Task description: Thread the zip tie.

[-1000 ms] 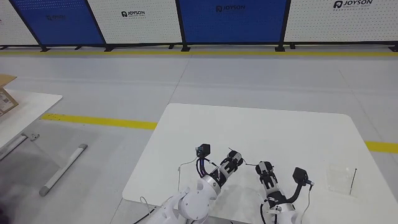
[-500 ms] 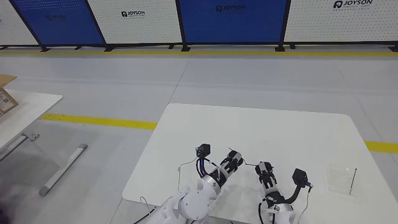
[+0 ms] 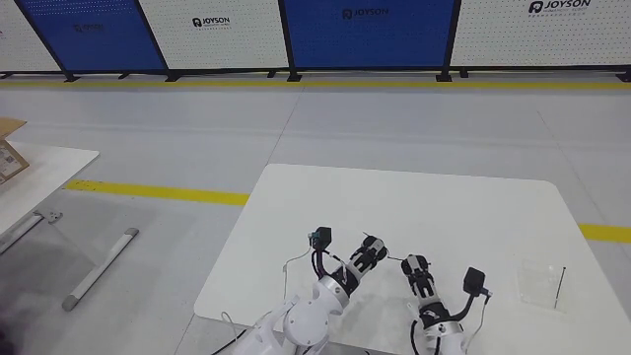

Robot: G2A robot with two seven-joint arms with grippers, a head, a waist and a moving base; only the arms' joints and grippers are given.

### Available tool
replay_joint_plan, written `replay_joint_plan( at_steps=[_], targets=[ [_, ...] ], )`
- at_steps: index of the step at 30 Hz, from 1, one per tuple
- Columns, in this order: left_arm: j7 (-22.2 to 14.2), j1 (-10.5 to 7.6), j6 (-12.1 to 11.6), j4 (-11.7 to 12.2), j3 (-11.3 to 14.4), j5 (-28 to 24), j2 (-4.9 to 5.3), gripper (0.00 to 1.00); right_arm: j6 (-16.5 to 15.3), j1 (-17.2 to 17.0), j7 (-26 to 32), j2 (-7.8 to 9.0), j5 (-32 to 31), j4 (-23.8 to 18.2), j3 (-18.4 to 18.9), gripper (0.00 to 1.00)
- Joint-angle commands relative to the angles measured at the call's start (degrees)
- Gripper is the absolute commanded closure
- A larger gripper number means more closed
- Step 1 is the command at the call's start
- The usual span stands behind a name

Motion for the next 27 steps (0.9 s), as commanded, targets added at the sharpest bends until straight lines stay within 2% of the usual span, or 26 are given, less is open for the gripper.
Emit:
replay_joint_plan(
  at_steps=[1, 4, 11, 13, 23, 24, 25, 27],
  targets=[
    [-0.7, 0.15, -0.2, -0.1, 0.0, -0.2, 0.04, 1.00, -1.2, 0.1, -0.3, -0.04, 0.8, 0.0, 0.2, 1.00],
    [-1.3, 0.31, -0.5, -0.2, -0.1, -0.4, 0.10, 1.00, -1.8, 0.2, -0.2, -0.05, 1.4, -0.1, 0.4, 1.00],
    [-2.3, 0.59, -1.2, -0.8, -0.3, -1.0, 0.20, 1.00, 1.5, 1.2, 0.5, -0.11, -1.0, 0.4, -0.4, 1.00],
    [-2.5, 0.59, -1.3, -0.8, -0.4, -1.2, 0.23, 1.00, 1.6, 1.4, 0.6, -0.13, -0.9, 0.5, -0.5, 1.00],
    [-0.8, 0.07, 1.0, -0.2, -0.4, 0.4, 0.17, 1.00, 0.1, 0.7, 0.4, 0.08, -1.1, 0.1, 0.7, 1.00],
    [-0.4, 0.06, 1.4, -0.1, -0.3, 1.5, 0.20, 0.92, 0.1, 0.6, 0.3, 0.09, -1.1, 0.0, 0.7, 1.00],
    [-0.3, 0.18, 1.5, -0.3, 0.0, 1.9, 0.19, 0.89, 0.0, 0.4, 0.2, 0.10, -1.2, -0.2, 0.8, 1.00],
    [-0.4, 0.25, 1.6, -0.4, 0.1, 2.1, 0.18, 0.89, 0.1, 0.3, 0.0, 0.10, -1.3, -0.3, 0.9, 1.00]
  ],
)
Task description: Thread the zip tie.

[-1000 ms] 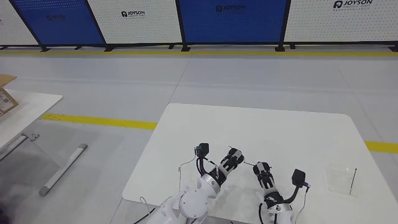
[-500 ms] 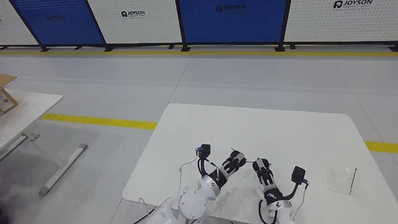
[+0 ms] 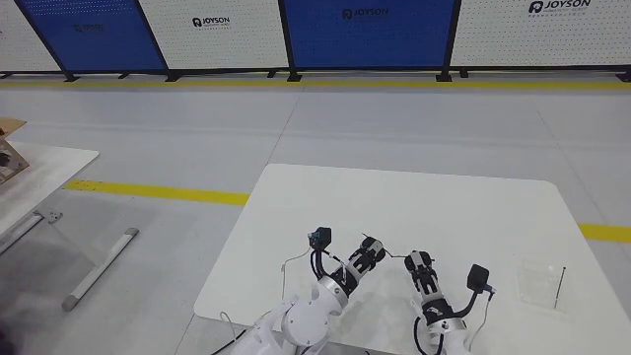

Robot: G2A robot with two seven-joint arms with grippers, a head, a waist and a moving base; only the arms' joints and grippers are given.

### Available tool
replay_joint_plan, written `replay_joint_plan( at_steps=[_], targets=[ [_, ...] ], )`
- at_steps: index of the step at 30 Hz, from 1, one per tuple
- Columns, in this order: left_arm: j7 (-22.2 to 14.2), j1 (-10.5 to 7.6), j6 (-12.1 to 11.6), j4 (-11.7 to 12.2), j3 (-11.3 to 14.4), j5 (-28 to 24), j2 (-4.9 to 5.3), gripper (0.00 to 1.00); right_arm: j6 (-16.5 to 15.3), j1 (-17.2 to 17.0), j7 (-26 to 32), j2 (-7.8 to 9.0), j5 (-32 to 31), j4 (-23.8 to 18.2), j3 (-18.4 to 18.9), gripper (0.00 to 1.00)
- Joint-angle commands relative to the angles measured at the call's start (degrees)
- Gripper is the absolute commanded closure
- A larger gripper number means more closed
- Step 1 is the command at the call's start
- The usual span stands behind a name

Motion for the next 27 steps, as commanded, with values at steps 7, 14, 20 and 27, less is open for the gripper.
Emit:
replay_joint_plan(
  at_steps=[7, 14, 20, 27],
  targets=[
    [0.4, 0.17, 0.4, -0.2, 0.2, 1.3, 0.02, 0.92, 1.3, -0.2, -1.4, -0.10, -0.8, -0.5, -0.2, 1.00],
    [0.3, 0.14, 1.0, -0.2, 1.1, 3.2, -0.03, 0.88, 2.3, -0.2, -2.5, -0.27, -1.7, -0.9, -0.9, 1.00],
    [0.5, -0.31, 1.4, 0.2, 1.6, 3.5, -0.18, 0.84, 2.2, -0.5, -2.6, -0.29, -2.2, -1.3, -1.1, 1.00],
    [0.7, -0.63, 1.7, 0.7, 2.0, 3.8, -0.31, 0.98, 2.0, -0.7, -2.4, -0.28, -2.4, -1.5, -1.0, 1.00]
  ],
)
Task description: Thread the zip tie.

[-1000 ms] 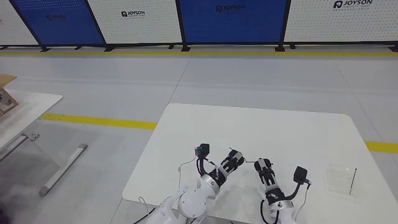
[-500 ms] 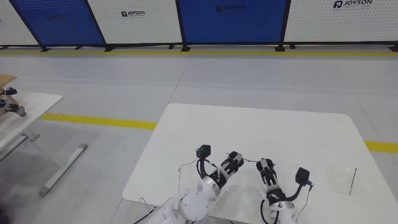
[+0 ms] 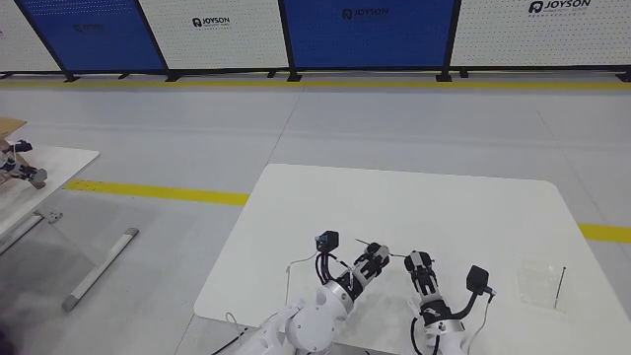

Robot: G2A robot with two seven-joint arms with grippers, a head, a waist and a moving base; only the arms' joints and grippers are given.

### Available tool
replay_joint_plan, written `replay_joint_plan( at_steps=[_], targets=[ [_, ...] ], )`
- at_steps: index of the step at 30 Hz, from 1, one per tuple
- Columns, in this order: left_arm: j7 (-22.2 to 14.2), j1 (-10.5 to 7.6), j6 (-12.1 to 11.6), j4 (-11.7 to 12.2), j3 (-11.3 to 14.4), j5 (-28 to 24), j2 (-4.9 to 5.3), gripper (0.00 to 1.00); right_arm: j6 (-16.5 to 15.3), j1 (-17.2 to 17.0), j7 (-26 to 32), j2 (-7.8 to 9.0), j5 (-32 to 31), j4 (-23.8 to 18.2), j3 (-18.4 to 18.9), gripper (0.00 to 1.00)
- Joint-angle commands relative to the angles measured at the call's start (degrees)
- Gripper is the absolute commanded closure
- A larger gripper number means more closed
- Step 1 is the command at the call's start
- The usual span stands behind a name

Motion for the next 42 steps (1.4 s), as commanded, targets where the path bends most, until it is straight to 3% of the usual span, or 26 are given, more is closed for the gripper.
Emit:
replay_joint_plan(
  at_steps=[1, 26, 33, 38, 40, 42],
  targets=[
    [0.0, -0.10, 0.2, 0.1, 0.2, 0.2, -0.03, 1.00, -0.1, 0.0, 0.0, 0.00, 0.0, 0.0, 0.0, 1.00],
    [-2.2, 0.87, -1.4, -1.8, 0.0, 0.3, 0.21, 1.00, 0.1, 0.9, 5.9, 0.24, 2.3, 0.5, 0.6, 1.00],
    [-1.4, 0.58, -1.0, -1.3, -0.2, 0.6, 0.19, 1.00, -0.5, 0.7, 5.4, 0.27, 2.2, 0.5, 0.7, 1.00],
    [-1.1, 0.72, -1.1, -1.3, -0.4, 0.7, 0.23, 0.75, -0.1, 0.4, 4.5, 0.28, 1.7, 0.2, 0.8, 1.00],
    [-1.0, 0.77, -1.1, -1.4, -0.5, 0.8, 0.24, 0.76, 0.2, 0.5, 4.3, 0.28, 1.5, 0.2, 0.8, 1.00],
    [-1.8, 0.78, -1.3, -1.4, -0.3, 0.8, 0.27, 0.90, 0.3, 0.5, 4.1, 0.27, 1.3, 0.2, 0.7, 1.00]
  ],
)
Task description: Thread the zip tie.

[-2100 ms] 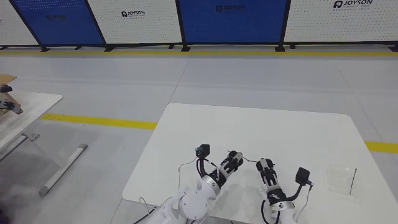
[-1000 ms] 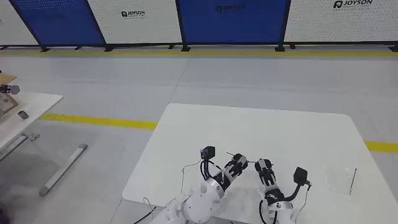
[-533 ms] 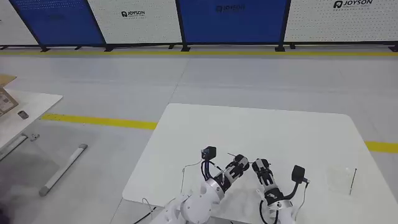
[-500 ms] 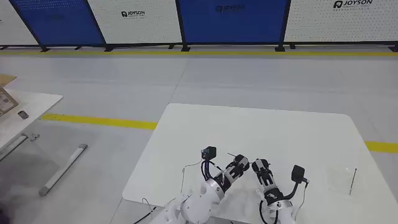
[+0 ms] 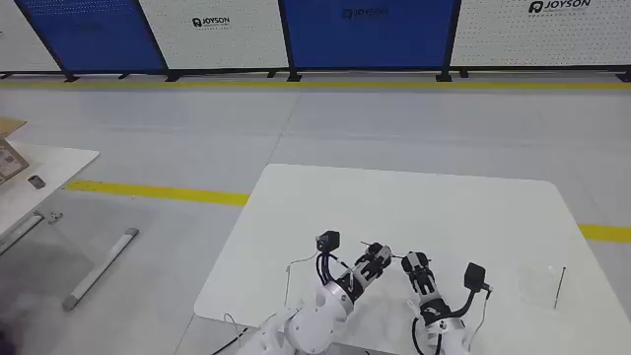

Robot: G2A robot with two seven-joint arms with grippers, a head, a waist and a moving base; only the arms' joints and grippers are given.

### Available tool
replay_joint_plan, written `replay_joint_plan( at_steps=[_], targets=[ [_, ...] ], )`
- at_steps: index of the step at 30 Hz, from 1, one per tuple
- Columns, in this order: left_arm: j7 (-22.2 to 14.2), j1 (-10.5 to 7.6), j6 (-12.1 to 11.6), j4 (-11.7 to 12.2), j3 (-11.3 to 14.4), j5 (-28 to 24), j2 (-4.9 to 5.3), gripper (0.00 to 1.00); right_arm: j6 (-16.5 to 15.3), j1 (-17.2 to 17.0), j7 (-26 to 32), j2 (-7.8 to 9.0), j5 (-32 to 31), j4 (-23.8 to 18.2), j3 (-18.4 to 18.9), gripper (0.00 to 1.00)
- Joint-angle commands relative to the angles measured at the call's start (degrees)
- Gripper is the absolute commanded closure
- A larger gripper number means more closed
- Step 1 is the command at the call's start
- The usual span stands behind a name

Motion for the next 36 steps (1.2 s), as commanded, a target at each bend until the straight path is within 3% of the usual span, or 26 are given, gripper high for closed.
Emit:
replay_joint_plan(
  at_steps=[1, 5, 23, 24, 25, 27, 36],
  targets=[
    [-0.6, 0.07, -0.3, -0.2, 0.2, 0.0, 0.02, 0.95, 0.1, 0.0, -0.2, -0.02, -0.2, 0.0, -0.1, 1.00],
    [-0.5, -0.02, 0.0, -0.3, 0.5, 0.2, -0.02, 1.00, 0.0, 0.0, -0.5, -0.03, -0.4, -0.1, -0.2, 1.00],
    [-2.5, 0.01, 0.3, -1.2, 1.1, 1.3, 0.14, 1.00, 0.2, -0.9, -0.6, 0.12, -1.5, -1.4, -0.1, 1.00],
    [-2.5, 0.04, 0.5, -1.3, 1.0, 1.1, 0.15, 0.96, 0.2, -1.0, -0.7, 0.13, -1.5, -1.5, -0.1, 1.00],
    [-2.4, 0.02, 0.9, -1.3, 0.9, 1.4, 0.18, 0.67, 0.2, -1.1, -0.7, 0.14, -1.6, -1.6, 0.0, 1.00],
    [-1.9, 0.16, 1.0, -1.5, 0.8, 1.1, 0.16, 0.61, 0.4, -1.2, -0.9, 0.16, -1.7, -1.7, 0.1, 1.00],
    [-0.3, 0.81, 0.7, -2.0, -0.4, 0.9, 0.34, 0.74, 1.2, -1.0, -1.7, 0.13, -2.0, -1.4, 0.2, 1.00]
  ],
)
